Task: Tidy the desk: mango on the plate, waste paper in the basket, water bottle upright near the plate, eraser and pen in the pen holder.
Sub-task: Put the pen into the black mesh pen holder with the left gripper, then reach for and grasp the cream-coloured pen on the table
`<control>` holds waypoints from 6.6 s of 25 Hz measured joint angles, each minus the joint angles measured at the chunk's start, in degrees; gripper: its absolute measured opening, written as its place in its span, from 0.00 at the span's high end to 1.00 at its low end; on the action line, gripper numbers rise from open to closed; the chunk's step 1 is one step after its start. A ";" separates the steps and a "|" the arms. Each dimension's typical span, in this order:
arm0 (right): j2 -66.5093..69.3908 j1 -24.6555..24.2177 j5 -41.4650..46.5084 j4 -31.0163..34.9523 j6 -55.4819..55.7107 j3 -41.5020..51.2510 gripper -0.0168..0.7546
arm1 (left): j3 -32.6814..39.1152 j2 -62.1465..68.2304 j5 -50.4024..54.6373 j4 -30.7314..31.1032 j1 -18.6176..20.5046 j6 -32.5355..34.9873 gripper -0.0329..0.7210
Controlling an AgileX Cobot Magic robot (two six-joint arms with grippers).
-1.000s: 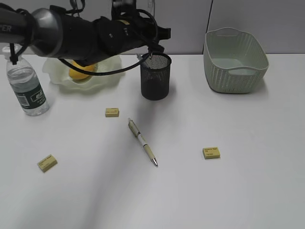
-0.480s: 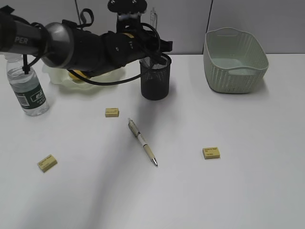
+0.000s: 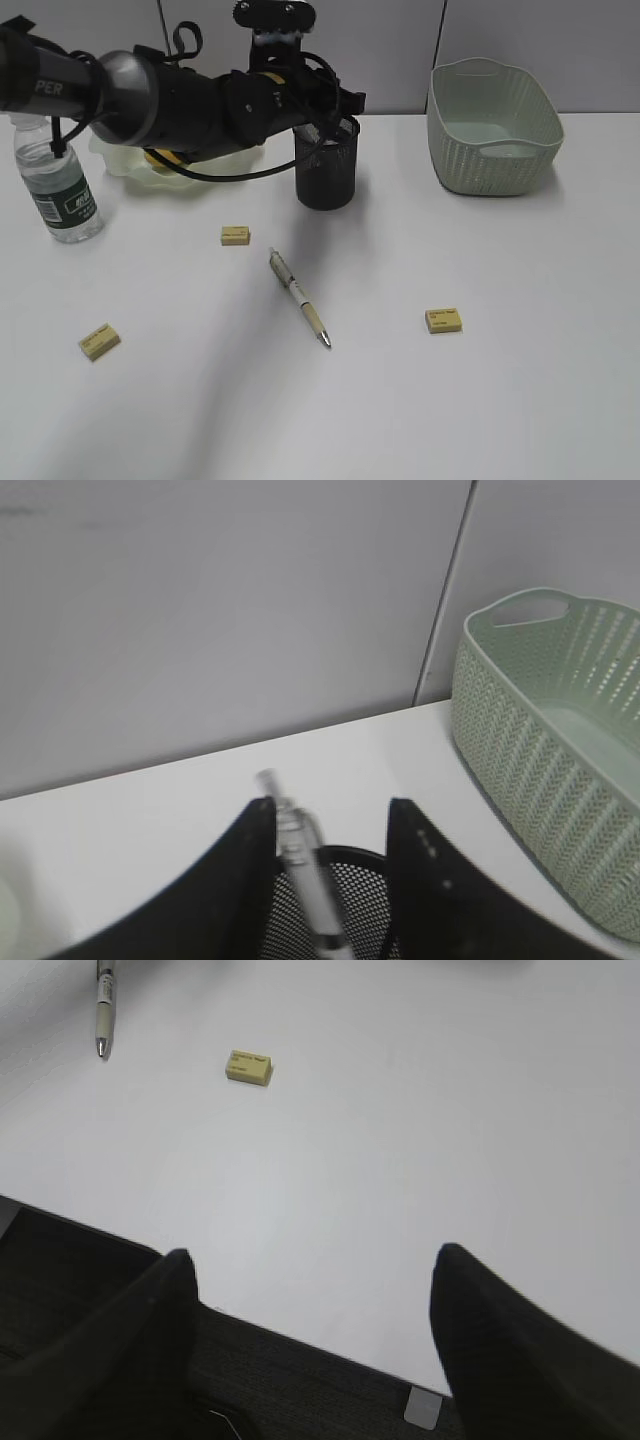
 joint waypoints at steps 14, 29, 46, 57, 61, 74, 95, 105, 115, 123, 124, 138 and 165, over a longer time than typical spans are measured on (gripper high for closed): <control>0.00 0.00 0.00 0.00 0.05 0.00 0.24 | 0.00 -7.26 7.00 3.41 0.00 0.00 0.39; 0.00 0.00 0.00 0.00 0.05 0.00 0.24 | -0.02 -22.42 62.90 16.56 0.37 0.00 0.38; 0.00 0.00 0.00 0.00 0.05 0.00 0.24 | 7.90 -30.00 88.36 26.40 0.37 -16.08 0.38; 0.00 0.00 0.00 0.00 0.05 0.00 0.25 | 34.94 -53.89 76.98 26.61 0.37 -17.45 0.38; 0.00 0.00 0.00 0.00 0.05 0.00 0.25 | 43.37 -64.75 73.50 27.54 0.37 -18.16 0.38; 0.00 0.00 0.00 -0.06 0.05 0.00 0.26 | 55.90 -99.29 73.01 34.20 0.37 -29.98 0.38; 12.63 0.00 -6.55 0.00 0.05 -2.28 0.26 | 57.18 -107.60 80.49 36.14 0.37 -30.51 0.38; 46.73 0.00 -13.40 0.32 0.00 -14.59 0.26 | 57.18 -107.60 80.49 36.18 0.37 -30.51 0.38; 73.06 5.10 -13.56 1.89 -0.05 -34.32 0.26 | 57.20 -107.60 80.43 36.20 0.37 -30.51 0.38; 88.80 11.05 -6.79 2.44 0.00 -50.90 0.26 | 57.25 -107.60 80.43 36.25 0.37 -30.51 0.38; 90.86 11.49 -5.57 2.51 0.00 -52.78 0.26 | 57.25 -107.60 80.43 36.25 0.37 -30.51 0.38; 109.91 13.50 -0.01 6.67 0.30 -66.11 0.26 | 57.25 -107.60 80.34 36.25 0.37 -30.51 0.38; 120.78 13.50 -10.59 8.45 3.87 -67.72 0.47 | 57.25 -107.60 80.29 36.25 0.37 -30.51 0.38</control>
